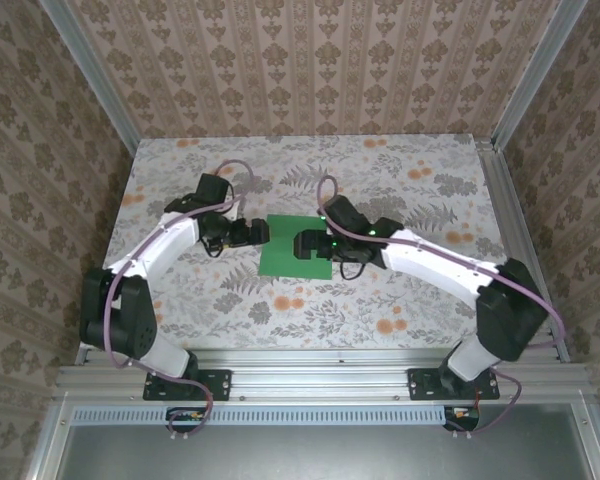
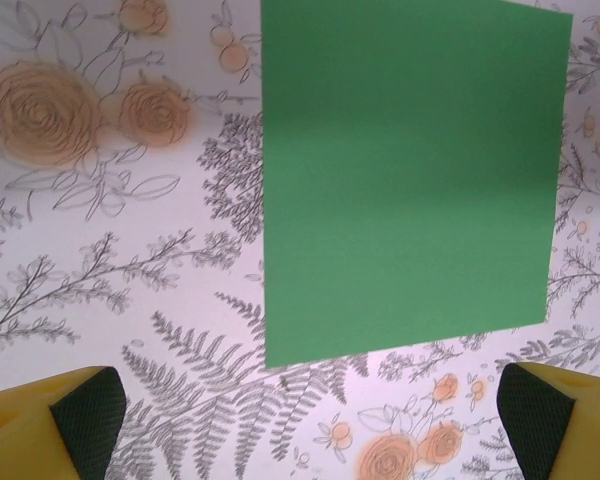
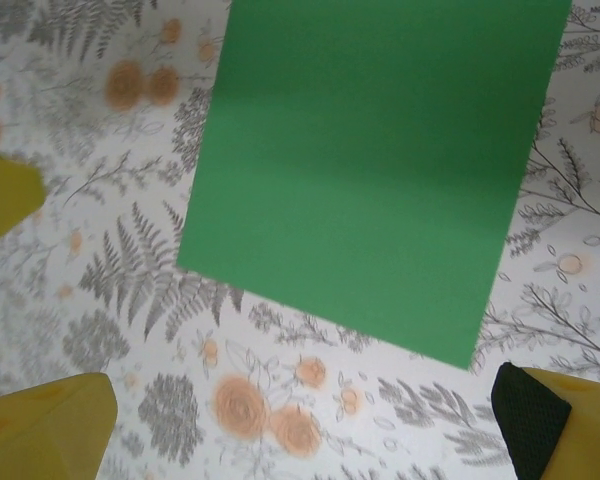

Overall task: Fold a paper plane with a square sheet of paper (pick it up from the middle)
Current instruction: Fold the square sheet of paper in half at the center of the table.

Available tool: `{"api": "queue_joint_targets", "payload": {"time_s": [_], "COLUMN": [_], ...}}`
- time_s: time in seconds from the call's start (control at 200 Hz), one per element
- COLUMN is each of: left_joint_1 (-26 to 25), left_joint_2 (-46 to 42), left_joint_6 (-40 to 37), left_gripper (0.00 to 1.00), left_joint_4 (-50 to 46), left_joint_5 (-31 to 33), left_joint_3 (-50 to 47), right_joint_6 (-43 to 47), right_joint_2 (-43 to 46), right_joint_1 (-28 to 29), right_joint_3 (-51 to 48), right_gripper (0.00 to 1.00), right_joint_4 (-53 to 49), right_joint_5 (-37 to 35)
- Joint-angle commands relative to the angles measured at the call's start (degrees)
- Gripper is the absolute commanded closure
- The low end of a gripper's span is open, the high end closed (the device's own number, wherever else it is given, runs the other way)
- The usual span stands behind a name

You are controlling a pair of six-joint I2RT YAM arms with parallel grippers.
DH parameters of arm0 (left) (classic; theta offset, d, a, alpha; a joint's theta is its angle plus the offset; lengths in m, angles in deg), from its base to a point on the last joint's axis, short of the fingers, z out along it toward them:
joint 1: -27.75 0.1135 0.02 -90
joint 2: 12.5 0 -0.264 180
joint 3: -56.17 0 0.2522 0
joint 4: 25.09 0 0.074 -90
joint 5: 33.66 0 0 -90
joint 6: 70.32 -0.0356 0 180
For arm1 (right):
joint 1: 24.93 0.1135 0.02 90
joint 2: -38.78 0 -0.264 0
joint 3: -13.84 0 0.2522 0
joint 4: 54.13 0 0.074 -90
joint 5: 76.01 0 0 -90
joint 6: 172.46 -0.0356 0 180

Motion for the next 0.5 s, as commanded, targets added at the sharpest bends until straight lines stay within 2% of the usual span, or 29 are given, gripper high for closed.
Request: {"api": "queue_joint_targets", "payload": {"time_s": [0.0,0.255,0.495], "left_joint_1": [0.4,1.9,2.5], "left_joint_2": [-3.6,-8.0,-9.7], "left_joint_6": [-2.2,-1.1,-0.5], "left_gripper": [0.00,0.00,0.00], "left_joint_4": [0.7,4.6,5.2], "left_joint_5": [-3.5,-6.3,-6.7], "left_joint_3": [-3.6,-11.2,-13.7], "right_joint_6": [-5.3,-7.7,-8.5], "right_joint_2": [-6.3,-17.8,-25.7], "right_joint_1": [1.1,2.5,2.6], "right_joint_3": [5.0,15.1,23.7], "right_gripper": [0.00,0.00,0.00], "right_joint_4": [-6.9,-11.2,-15.5], "right_joint_5": [-7.5,-10.6,-13.3]}}
